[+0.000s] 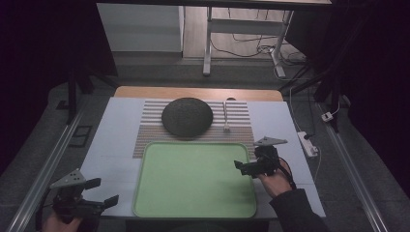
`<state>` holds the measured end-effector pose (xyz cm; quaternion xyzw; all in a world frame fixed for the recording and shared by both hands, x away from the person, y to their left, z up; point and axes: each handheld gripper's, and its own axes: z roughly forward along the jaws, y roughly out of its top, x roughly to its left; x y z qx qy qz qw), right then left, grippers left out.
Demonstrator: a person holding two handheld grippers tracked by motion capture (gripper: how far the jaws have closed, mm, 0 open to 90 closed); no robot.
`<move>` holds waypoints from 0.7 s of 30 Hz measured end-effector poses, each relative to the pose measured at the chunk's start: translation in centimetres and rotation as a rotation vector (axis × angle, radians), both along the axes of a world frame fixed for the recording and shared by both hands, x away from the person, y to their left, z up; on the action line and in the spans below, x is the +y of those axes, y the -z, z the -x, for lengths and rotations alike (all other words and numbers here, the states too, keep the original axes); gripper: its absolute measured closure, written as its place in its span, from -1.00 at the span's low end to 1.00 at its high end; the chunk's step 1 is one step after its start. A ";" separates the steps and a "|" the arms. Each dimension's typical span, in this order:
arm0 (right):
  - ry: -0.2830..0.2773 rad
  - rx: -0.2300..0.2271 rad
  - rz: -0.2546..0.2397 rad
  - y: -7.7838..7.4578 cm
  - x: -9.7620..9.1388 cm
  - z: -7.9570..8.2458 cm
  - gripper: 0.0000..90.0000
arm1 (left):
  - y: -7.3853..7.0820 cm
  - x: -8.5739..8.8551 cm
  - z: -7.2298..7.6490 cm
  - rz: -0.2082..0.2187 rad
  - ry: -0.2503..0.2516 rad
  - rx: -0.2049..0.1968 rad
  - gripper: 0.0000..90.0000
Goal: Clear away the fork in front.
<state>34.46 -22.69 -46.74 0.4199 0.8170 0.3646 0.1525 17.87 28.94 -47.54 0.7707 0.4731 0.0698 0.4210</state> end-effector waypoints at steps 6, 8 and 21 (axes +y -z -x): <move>0.021 -0.007 0.041 0.4 1.2 -1.7 -1.00 | 0.0 0.0 0.0 0.002 0.002 0.001 -0.98; 0.022 -0.008 0.049 0.5 1.5 -2.3 -1.00 | 0.0 0.0 0.0 0.002 0.002 0.001 -0.98; 0.045 -0.007 0.084 1.4 3.1 -6.2 -1.00 | 0.0 0.0 0.0 0.005 0.005 0.002 -0.98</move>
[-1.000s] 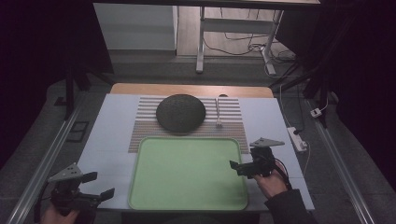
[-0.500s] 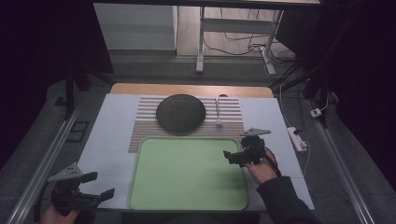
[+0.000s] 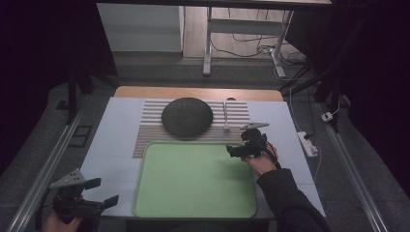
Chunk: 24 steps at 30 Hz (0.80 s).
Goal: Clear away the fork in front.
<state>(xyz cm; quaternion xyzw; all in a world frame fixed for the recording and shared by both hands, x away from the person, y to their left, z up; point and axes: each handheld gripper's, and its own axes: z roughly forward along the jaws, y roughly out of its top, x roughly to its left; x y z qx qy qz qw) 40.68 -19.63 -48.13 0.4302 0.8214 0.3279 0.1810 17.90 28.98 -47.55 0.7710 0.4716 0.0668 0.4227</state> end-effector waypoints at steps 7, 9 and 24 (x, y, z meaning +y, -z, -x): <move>-0.001 -0.006 0.039 0.5 1.2 -1.7 -1.00 | 0.0 0.0 0.0 0.001 0.002 0.000 -0.98; 0.005 -0.010 0.038 0.5 1.5 -2.2 -1.00 | 0.0 0.0 0.0 0.003 0.002 0.000 -0.98; 0.030 0.003 0.081 2.0 2.9 -5.5 -1.00 | 0.0 0.1 0.0 0.008 0.005 0.001 -0.99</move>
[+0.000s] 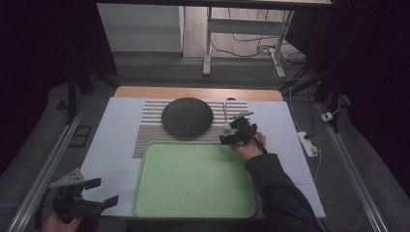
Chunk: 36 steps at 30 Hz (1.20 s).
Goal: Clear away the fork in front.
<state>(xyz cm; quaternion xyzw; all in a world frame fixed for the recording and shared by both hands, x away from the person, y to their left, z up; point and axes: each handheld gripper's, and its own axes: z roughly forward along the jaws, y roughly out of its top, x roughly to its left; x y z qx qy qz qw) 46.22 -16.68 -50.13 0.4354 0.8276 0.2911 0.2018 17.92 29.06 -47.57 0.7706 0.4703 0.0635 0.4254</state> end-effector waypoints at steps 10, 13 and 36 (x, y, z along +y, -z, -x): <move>-0.039 -0.018 0.071 0.8 1.2 -1.9 -0.52 | 0.0 0.0 0.0 0.001 0.002 -0.001 -0.99; -0.054 -0.012 0.080 0.8 1.3 -2.3 -0.30 | 0.0 0.0 0.0 0.004 0.003 0.000 -0.99; -0.058 0.029 0.148 0.9 1.5 -3.2 0.55 | 0.0 0.0 0.0 0.001 0.005 -0.001 -0.98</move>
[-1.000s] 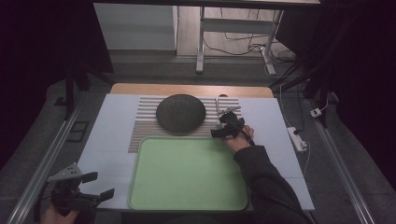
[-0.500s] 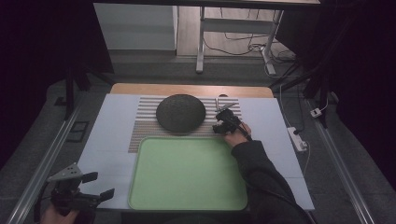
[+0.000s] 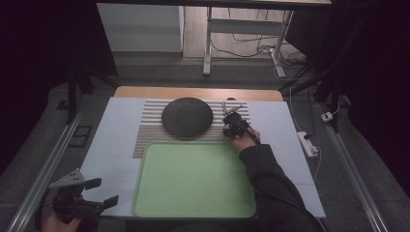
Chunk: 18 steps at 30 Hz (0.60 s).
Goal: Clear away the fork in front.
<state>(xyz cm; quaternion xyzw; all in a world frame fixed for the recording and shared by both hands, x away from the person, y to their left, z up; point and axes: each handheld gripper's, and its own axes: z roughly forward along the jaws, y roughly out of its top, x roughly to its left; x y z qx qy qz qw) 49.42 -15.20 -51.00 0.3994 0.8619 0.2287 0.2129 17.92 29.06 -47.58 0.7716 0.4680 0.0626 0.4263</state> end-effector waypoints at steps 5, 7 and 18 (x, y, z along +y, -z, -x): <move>0.003 -0.025 0.031 -0.3 -0.3 0.3 0.83 | 0.0 0.0 0.0 -0.003 -0.001 0.000 -0.98; -0.004 -0.032 0.037 -0.4 -0.5 0.4 0.96 | 0.0 0.0 0.0 -0.003 -0.001 0.001 -0.98; 0.002 -0.032 0.009 -1.1 -0.9 0.7 0.98 | 0.0 0.1 0.0 0.004 -0.002 -0.005 -0.98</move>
